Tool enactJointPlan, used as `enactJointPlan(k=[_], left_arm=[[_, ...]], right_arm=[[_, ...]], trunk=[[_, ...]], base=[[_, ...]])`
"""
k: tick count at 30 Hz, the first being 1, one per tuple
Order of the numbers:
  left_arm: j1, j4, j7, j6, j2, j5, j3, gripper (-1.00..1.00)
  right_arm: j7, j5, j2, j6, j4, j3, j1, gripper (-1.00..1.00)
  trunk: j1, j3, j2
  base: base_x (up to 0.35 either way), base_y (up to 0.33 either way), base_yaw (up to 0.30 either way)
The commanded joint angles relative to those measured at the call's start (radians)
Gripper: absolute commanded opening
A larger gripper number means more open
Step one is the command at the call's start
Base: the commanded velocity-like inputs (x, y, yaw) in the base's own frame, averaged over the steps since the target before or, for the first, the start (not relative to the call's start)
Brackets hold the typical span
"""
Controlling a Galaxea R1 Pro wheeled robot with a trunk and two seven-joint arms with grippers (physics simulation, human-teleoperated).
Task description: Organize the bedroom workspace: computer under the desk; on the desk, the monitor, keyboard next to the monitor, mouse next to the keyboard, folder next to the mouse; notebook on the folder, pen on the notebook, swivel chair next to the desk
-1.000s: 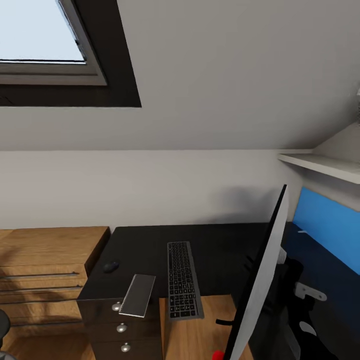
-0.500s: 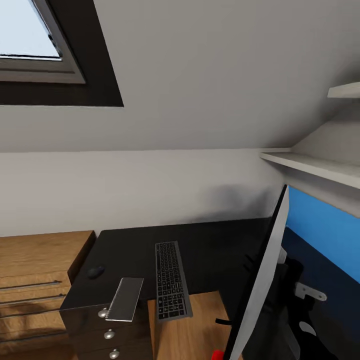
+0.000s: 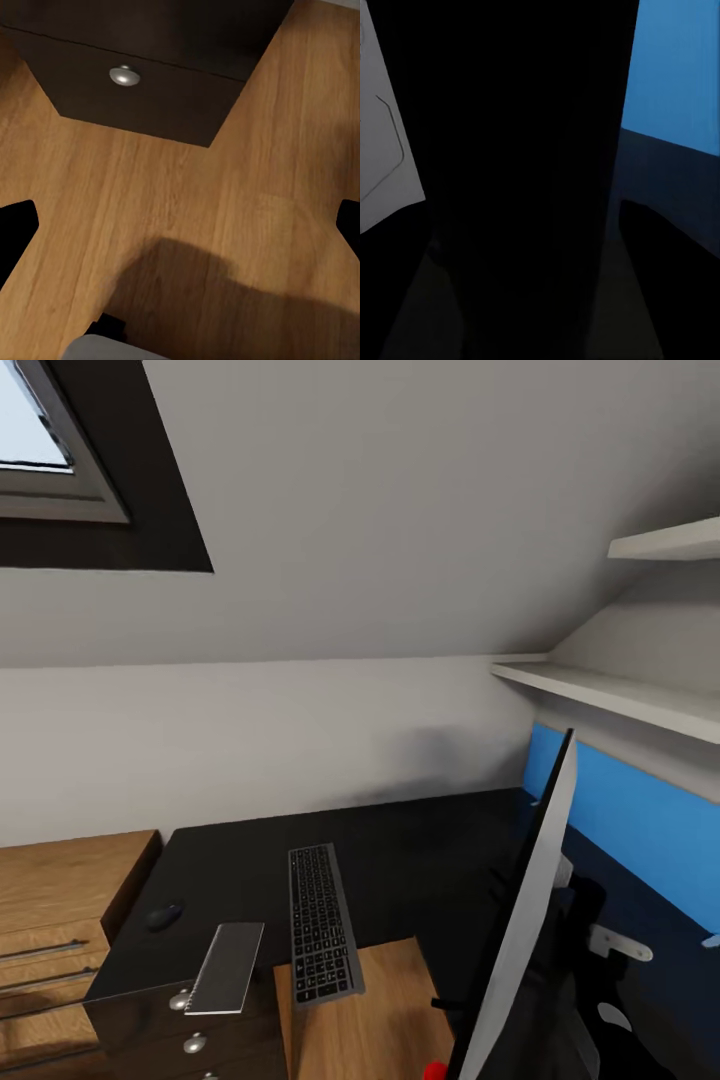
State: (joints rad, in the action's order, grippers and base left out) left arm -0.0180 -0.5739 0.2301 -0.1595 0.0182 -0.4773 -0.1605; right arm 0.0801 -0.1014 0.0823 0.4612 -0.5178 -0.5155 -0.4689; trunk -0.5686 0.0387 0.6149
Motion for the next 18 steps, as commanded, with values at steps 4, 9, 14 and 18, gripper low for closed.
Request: enactJointPlan(k=[4, 9, 14, 18], left_arm=[[-0.001, 0.000, 0.008, -0.006, -0.001, -0.011, -0.008, 1.00], [-0.001, 0.000, 0.008, -0.006, -0.001, -0.011, -0.008, 1.00], [-0.001, 0.000, 0.008, -0.006, -0.001, -0.011, -0.008, 1.00], [-0.001, 0.000, 0.008, -0.006, -0.001, -0.011, -0.008, 1.00]], right_arm=[[0.004, -0.015, -0.001, 0.002, -0.001, -0.005, -0.002, -1.00], [0.004, -0.015, -0.001, 0.002, -0.001, -0.001, -0.001, -1.00], [0.004, -0.015, -0.001, 0.002, -0.001, 0.000, -0.002, -1.00], [0.004, -0.015, -0.001, 0.002, -0.001, 0.000, -0.002, -1.00]], trunk=[[0.000, 0.002, 0.002], [0.000, 0.002, 0.002], [0.000, 0.002, 0.002], [0.000, 0.002, 0.002]], base=[[0.000, 0.000, -0.013], [0.000, 0.000, -0.002], [0.000, 0.000, 0.000], [0.000, 0.000, 0.000]])
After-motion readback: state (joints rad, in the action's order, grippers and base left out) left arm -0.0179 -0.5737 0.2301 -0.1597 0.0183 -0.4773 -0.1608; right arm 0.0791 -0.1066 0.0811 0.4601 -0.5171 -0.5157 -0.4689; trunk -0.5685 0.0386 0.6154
